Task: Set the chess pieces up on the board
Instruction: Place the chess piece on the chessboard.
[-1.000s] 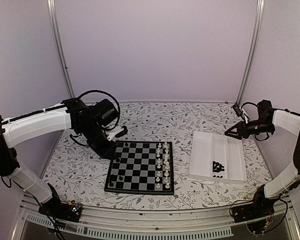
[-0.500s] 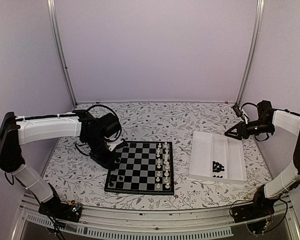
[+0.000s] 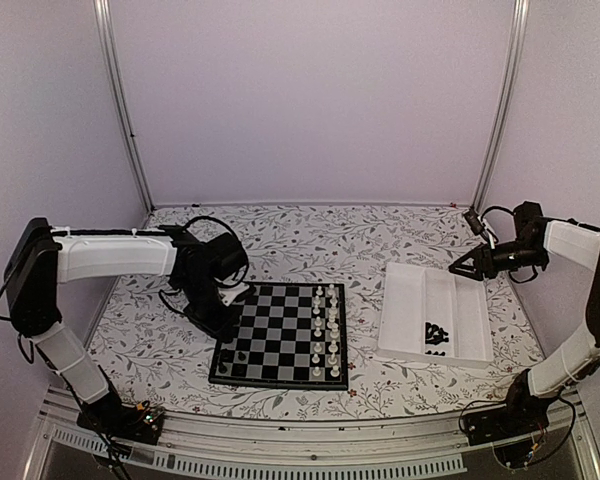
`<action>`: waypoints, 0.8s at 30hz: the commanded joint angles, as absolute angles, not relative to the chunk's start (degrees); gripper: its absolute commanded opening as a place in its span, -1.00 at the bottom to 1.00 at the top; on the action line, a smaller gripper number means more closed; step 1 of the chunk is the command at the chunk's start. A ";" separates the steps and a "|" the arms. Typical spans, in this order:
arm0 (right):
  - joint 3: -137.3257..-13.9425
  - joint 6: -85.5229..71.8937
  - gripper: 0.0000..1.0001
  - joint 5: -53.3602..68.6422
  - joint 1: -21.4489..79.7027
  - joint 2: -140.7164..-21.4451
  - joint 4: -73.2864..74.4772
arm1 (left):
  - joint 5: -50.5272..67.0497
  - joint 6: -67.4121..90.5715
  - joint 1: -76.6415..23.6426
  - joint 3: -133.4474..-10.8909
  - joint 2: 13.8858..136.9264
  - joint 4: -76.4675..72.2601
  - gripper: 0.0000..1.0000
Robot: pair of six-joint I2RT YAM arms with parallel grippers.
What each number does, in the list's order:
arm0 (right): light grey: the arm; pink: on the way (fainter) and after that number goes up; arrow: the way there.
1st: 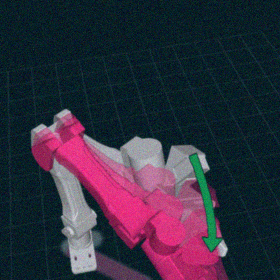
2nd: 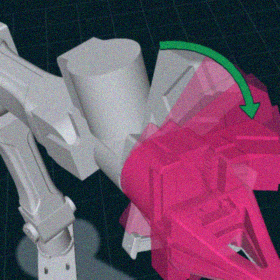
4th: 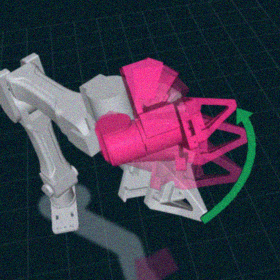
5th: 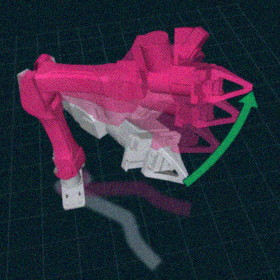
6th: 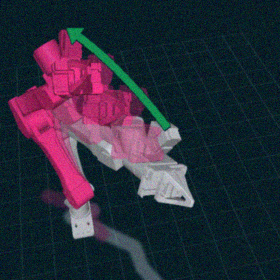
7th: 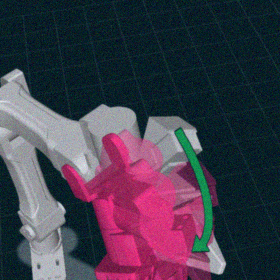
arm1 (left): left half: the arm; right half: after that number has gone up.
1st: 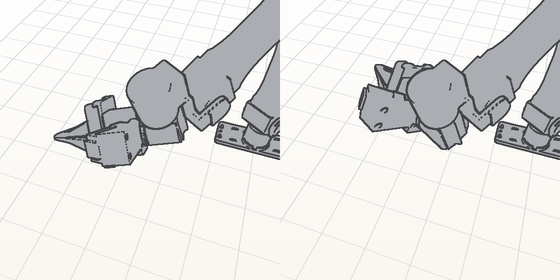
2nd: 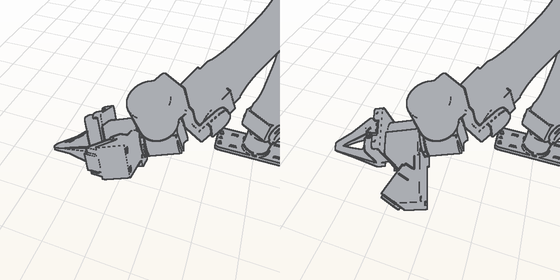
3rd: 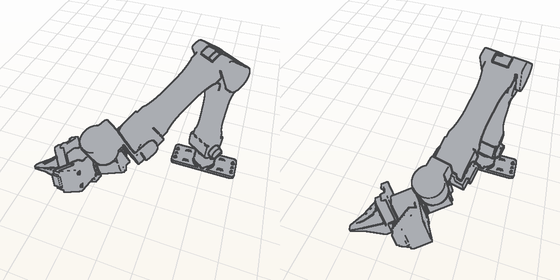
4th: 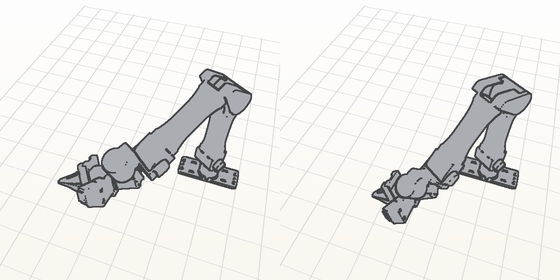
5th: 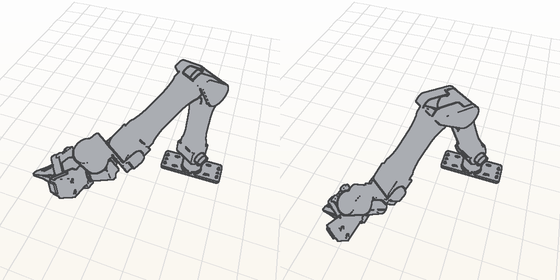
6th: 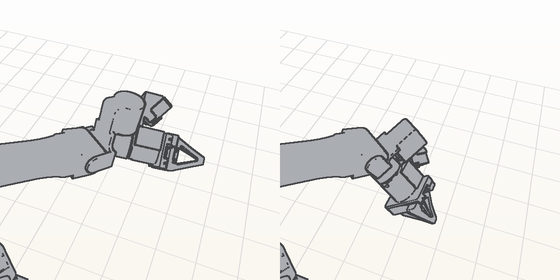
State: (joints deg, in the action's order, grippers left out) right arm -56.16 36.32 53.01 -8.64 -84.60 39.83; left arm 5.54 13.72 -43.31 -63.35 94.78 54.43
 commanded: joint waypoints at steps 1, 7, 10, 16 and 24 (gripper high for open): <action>-55.99 37.26 0.03 53.57 -8.52 -85.08 40.34 | 4.82 13.33 -42.37 -62.76 96.07 53.35 -0.87; -55.99 37.35 0.03 53.61 -8.48 -85.17 40.51 | 5.02 13.12 -42.28 -62.76 96.66 53.09 -0.86; -55.99 37.44 0.03 53.70 -8.48 -85.25 40.56 | 4.78 13.03 -42.28 -62.54 96.84 53.09 -0.85; -55.99 37.44 0.03 53.83 -8.51 -85.24 40.65 | 4.83 12.94 -42.10 -62.31 97.45 52.14 -0.83; -55.99 37.44 0.04 53.79 -8.49 -85.25 40.70 | 4.68 12.42 -41.92 -62.58 98.61 51.50 -0.72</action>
State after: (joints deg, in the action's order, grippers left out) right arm -56.16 36.95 53.04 -8.64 -84.77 39.88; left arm 5.08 13.30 -42.89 -62.83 97.56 52.56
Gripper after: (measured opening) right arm 0.517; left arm 0.109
